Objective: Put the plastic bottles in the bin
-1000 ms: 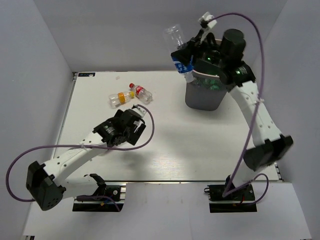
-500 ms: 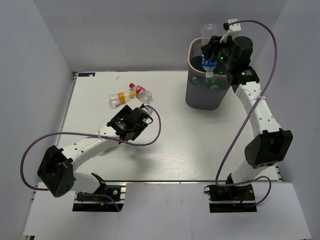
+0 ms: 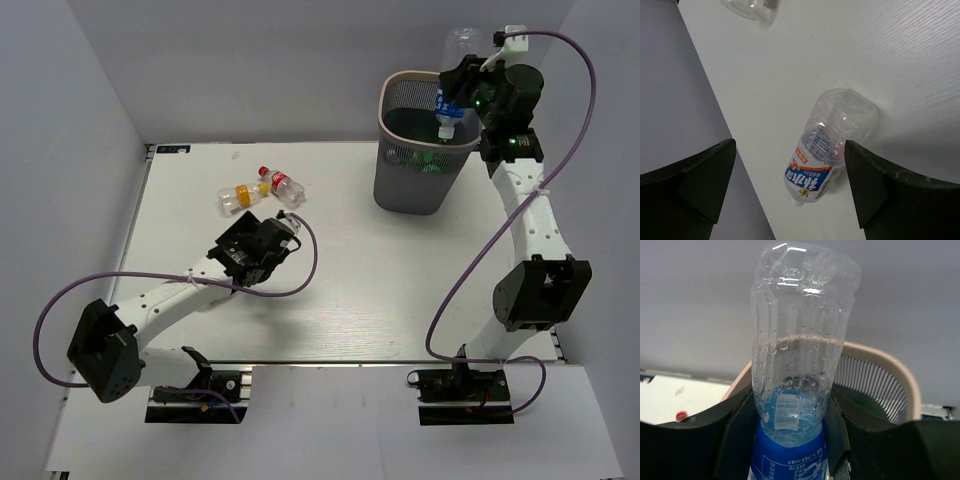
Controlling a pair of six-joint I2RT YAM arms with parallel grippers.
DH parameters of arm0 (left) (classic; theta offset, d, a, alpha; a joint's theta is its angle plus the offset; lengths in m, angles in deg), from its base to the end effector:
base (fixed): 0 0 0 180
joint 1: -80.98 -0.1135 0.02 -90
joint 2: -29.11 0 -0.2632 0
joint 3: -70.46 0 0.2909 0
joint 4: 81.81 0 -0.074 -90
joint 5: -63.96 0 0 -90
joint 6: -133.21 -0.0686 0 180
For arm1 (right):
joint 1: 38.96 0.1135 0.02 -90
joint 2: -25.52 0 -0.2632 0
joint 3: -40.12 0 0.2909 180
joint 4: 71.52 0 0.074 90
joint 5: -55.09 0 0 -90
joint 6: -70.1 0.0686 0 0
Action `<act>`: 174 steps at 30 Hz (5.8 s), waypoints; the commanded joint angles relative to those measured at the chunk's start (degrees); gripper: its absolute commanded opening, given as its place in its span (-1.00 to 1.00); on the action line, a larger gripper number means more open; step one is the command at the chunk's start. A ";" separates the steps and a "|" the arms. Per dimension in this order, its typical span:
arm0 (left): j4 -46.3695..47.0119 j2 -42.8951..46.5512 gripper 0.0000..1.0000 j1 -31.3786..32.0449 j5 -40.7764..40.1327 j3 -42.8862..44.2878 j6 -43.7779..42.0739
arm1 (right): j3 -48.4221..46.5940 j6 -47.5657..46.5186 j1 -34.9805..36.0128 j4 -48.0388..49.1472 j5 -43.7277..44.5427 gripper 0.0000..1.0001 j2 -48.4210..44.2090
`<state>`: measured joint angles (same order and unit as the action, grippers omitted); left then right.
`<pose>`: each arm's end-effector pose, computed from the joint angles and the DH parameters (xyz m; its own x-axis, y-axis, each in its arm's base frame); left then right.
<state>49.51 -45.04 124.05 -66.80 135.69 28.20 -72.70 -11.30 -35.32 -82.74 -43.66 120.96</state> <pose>0.2519 -0.1742 0.2152 -0.5280 0.7621 -0.3748 0.4125 0.6159 0.6712 0.4620 0.0398 0.4776 0.0739 0.1528 -0.9855 -0.2273 0.9648 0.1325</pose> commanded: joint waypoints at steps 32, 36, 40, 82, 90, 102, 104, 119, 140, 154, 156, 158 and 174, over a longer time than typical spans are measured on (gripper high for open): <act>-2.96 -1.52 0.98 -4.48 -4.17 -4.63 -3.01 | -6.04 3.53 -1.88 -6.75 -27.19 -1.00 9.33; -2.34 -3.45 0.98 -5.01 -0.74 -5.16 -3.72 | -6.04 3.88 -1.97 -8.95 -28.86 -1.00 8.71; -3.48 -4.78 0.98 -6.15 6.98 -4.63 -3.72 | -5.60 2.22 -1.88 -11.15 -28.60 -1.00 8.36; 10.38 -12.42 -0.60 -13.19 59.35 47.39 6.81 | 45.64 -26.60 -8.83 -0.50 -39.15 -0.34 -38.64; 50.53 -24.09 -0.62 -12.66 72.03 52.93 29.57 | 54.51 -36.54 -8.91 -16.57 -46.53 -1.00 -46.48; 75.18 -49.07 -0.62 -12.13 71.69 78.87 56.66 | 63.92 -41.74 -8.83 -23.98 -45.39 -1.00 -52.63; 78.24 -49.60 -0.62 -12.13 70.65 76.86 58.41 | 65.49 -41.12 -8.83 -22.85 -45.39 -1.00 -53.16; 70.44 -59.36 0.94 -8.79 65.19 80.01 59.13 | 65.86 -35.76 -8.91 -18.88 -45.47 -0.01 -52.90; 21.88 10.40 1.00 -10.55 33.57 25.74 22.38 | 47.76 -36.66 19.90 -12.03 -30.65 0.40 -20.68; -5.33 34.69 1.00 -10.55 25.45 3.64 45.41 | -12.89 -14.06 35.03 -21.00 -2.68 0.81 32.07; -5.33 34.16 1.00 -10.55 26.51 3.63 45.41 | -12.81 -11.68 34.95 -18.72 0.83 0.81 33.32; -5.94 33.46 1.00 -10.55 27.04 3.63 45.41 | -13.15 -10.89 35.03 -15.81 1.46 0.81 34.80; -3.13 29.59 1.00 -10.55 30.03 3.11 43.75 | -15.00 -13.08 35.21 -7.37 3.04 0.81 42.72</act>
<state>45.38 -15.40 113.43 -37.51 138.48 72.55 -85.60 -24.15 0.00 -92.64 -38.81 162.00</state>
